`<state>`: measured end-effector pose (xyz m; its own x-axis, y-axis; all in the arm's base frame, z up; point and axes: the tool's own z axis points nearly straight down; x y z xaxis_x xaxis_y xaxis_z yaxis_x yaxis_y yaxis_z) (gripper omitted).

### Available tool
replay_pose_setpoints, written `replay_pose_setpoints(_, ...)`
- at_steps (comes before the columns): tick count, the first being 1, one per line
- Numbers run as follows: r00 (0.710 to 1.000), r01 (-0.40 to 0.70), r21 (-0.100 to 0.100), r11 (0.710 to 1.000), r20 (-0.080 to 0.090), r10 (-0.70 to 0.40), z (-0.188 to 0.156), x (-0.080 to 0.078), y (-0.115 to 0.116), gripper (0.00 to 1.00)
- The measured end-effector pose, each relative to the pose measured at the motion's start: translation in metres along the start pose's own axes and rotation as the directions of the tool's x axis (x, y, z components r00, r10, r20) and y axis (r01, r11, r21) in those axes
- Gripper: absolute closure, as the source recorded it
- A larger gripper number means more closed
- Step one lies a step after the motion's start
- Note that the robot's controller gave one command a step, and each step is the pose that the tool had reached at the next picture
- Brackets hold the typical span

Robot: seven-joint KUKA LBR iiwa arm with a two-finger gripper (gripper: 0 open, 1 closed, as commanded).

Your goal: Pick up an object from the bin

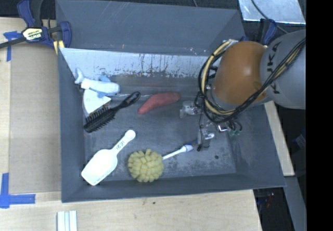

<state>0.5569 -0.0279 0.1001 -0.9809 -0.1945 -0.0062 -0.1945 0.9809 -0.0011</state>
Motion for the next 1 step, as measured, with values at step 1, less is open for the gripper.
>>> replay_pose_setpoints(1,0.997,0.073,0.008,0.997,0.012,-0.073,0.0294,0.0199,0.0073,0.0)
